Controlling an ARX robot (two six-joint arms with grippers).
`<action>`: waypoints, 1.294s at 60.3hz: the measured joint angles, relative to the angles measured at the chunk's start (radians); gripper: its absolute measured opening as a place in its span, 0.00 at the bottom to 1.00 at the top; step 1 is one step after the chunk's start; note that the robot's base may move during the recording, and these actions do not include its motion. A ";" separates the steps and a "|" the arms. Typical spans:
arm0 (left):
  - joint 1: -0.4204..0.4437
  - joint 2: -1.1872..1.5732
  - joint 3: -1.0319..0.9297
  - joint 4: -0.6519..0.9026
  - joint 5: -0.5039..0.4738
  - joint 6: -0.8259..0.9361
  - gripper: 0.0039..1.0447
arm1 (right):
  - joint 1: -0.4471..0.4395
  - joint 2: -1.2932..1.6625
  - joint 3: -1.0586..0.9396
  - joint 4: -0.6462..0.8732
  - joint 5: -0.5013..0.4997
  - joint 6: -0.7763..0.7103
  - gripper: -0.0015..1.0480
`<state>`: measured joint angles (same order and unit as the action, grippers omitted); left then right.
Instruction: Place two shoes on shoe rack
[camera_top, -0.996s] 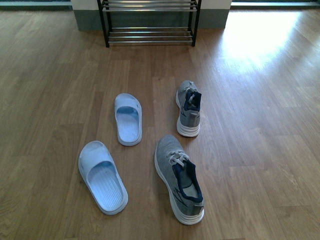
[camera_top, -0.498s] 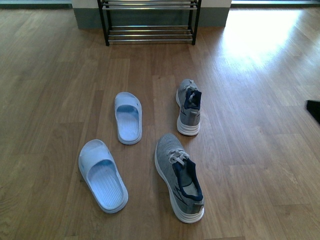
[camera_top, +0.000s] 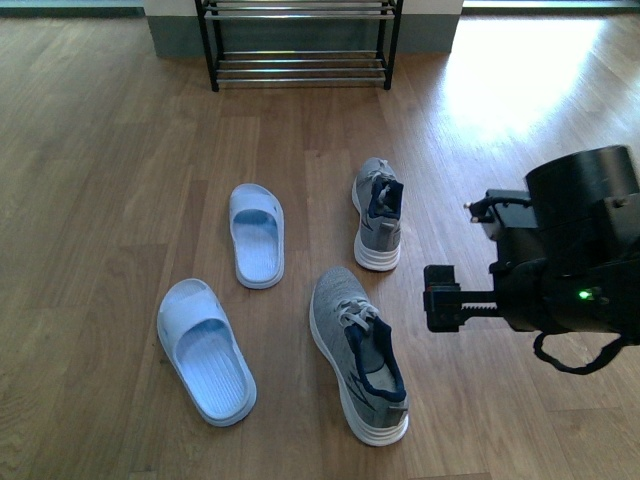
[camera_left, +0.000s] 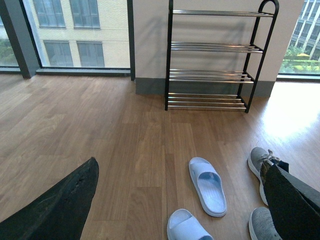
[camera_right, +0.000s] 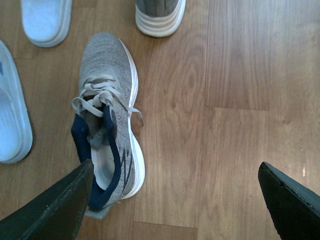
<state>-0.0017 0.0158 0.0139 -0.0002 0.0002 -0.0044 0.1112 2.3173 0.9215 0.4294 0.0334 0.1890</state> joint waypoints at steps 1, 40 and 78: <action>0.000 0.000 0.000 0.000 0.000 0.000 0.91 | 0.001 0.011 0.010 -0.006 -0.001 0.004 0.91; 0.000 0.000 0.000 0.000 0.000 0.000 0.91 | 0.031 0.333 0.286 -0.175 -0.072 0.076 0.91; 0.000 0.000 0.000 0.000 0.000 0.000 0.91 | 0.015 0.321 0.220 -0.090 -0.104 0.101 0.91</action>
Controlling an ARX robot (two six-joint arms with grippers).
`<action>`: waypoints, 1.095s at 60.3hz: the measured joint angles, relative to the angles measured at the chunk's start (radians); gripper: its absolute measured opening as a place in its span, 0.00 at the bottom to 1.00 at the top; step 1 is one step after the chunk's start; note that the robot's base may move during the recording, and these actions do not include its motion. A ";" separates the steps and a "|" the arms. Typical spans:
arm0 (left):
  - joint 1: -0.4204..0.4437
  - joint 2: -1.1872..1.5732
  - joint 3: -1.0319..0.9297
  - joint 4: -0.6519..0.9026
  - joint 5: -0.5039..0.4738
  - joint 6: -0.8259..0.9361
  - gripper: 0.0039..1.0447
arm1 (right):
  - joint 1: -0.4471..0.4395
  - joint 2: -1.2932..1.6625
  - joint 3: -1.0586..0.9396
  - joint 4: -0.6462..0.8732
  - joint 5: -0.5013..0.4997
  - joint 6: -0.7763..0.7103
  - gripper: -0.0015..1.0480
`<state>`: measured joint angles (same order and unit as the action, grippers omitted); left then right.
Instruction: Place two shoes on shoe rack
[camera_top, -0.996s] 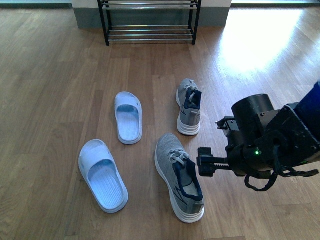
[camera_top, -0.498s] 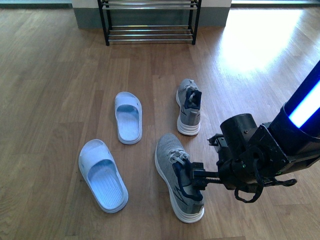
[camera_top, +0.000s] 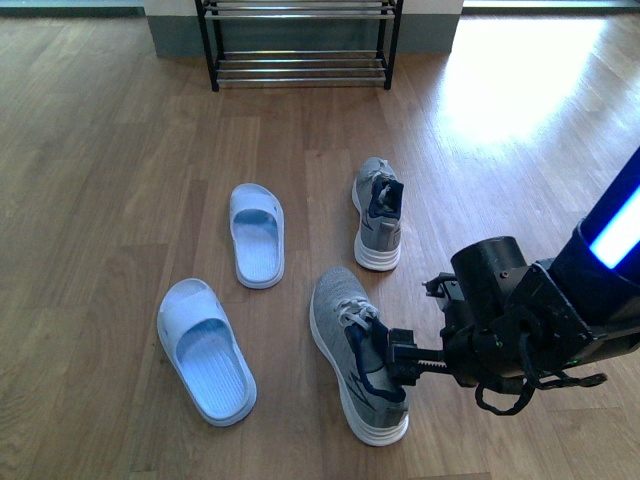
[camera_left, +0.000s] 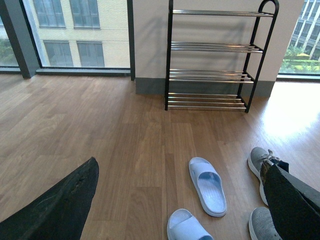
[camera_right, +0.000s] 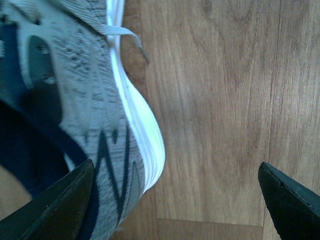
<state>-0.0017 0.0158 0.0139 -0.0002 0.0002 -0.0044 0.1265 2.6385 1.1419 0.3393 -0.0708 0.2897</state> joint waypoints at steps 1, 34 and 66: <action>0.000 0.000 0.000 0.000 0.000 0.000 0.91 | 0.000 -0.015 -0.014 0.007 -0.007 0.004 0.91; 0.000 0.000 0.000 0.000 0.000 0.000 0.91 | 0.069 -0.058 -0.010 -0.004 -0.068 0.081 0.91; 0.000 0.000 0.000 0.000 0.000 0.000 0.91 | 0.006 0.140 0.166 -0.025 -0.023 0.072 0.91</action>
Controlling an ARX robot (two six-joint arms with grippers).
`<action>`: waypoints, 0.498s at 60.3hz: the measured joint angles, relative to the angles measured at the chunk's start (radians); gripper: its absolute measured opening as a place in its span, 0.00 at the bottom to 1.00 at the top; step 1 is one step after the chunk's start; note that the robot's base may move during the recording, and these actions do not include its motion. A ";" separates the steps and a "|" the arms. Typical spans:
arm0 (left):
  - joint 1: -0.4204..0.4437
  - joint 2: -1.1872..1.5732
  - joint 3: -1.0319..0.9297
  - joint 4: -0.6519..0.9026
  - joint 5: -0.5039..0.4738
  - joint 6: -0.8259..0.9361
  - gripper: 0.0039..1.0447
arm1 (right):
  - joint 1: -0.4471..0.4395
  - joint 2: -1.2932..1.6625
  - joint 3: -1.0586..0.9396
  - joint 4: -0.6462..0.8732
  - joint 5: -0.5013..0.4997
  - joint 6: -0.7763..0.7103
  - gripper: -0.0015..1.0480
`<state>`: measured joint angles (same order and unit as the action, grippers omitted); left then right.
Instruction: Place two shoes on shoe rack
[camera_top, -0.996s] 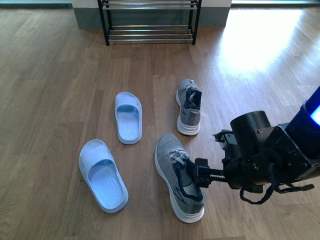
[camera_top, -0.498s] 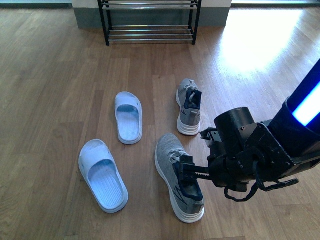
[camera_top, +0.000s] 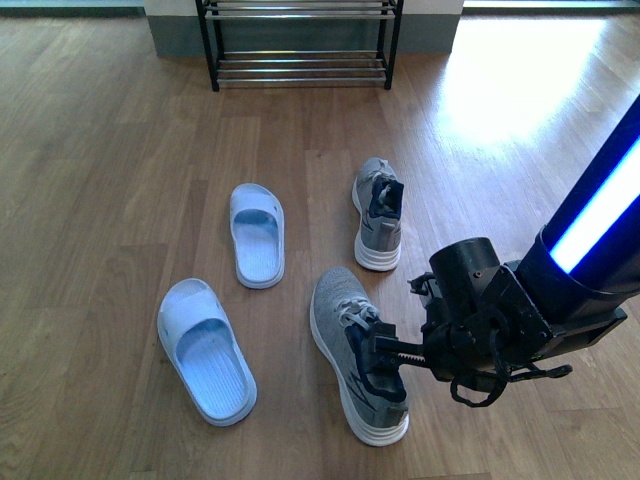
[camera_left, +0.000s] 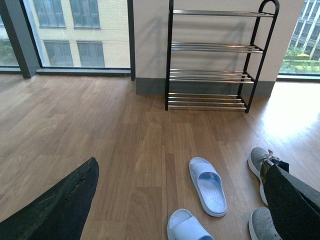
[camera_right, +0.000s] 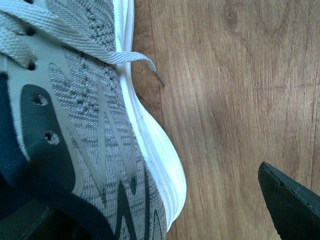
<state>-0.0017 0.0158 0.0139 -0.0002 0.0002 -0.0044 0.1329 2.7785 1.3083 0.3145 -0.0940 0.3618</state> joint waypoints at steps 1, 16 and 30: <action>0.000 0.000 0.000 0.000 0.000 0.000 0.91 | -0.001 0.002 0.001 0.002 0.000 -0.002 0.91; 0.000 0.000 0.000 0.000 0.000 0.000 0.91 | -0.024 0.045 0.024 0.041 0.003 -0.047 0.71; 0.000 0.000 0.000 0.000 0.000 0.000 0.91 | -0.027 0.048 0.017 0.074 -0.009 -0.063 0.35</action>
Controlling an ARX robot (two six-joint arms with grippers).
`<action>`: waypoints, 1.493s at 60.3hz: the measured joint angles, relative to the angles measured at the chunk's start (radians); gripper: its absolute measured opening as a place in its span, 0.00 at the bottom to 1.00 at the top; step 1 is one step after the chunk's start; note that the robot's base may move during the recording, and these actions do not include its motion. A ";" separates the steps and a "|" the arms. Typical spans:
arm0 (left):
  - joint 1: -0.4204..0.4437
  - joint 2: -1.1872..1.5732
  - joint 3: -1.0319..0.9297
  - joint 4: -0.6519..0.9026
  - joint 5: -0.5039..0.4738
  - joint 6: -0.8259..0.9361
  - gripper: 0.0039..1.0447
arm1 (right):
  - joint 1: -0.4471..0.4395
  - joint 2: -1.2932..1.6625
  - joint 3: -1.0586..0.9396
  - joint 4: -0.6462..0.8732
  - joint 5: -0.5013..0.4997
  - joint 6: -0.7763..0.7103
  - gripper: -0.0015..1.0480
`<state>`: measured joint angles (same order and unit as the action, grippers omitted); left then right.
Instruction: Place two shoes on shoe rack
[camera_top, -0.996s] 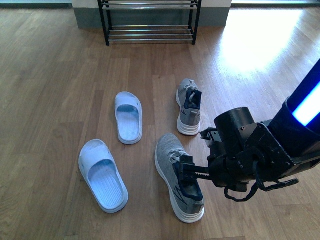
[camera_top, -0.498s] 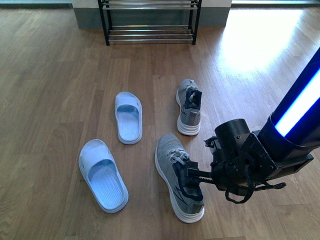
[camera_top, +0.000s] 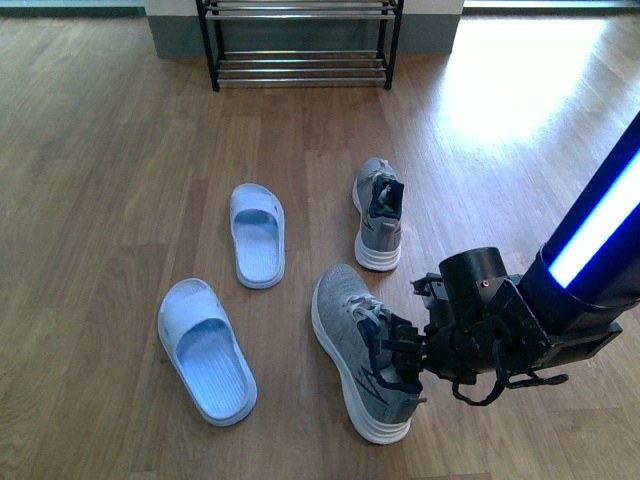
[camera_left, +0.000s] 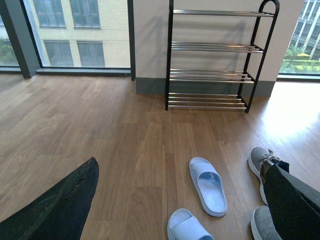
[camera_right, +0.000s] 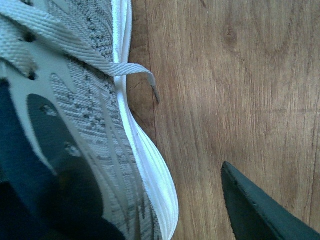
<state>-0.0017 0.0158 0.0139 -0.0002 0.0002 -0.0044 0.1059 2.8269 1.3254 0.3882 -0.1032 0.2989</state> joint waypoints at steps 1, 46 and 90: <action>0.000 0.000 0.000 0.000 0.000 0.000 0.91 | 0.000 0.000 0.000 0.001 -0.001 0.000 0.33; 0.000 0.000 0.000 0.000 0.000 0.000 0.91 | -0.184 -0.630 -0.624 0.240 -0.018 -0.030 0.02; 0.000 0.000 0.000 0.000 0.000 0.000 0.91 | -0.435 -1.867 -0.995 -0.148 -0.227 -0.003 0.02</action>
<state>-0.0017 0.0158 0.0139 -0.0002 0.0002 -0.0044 -0.3294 0.9604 0.3305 0.2401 -0.3302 0.2962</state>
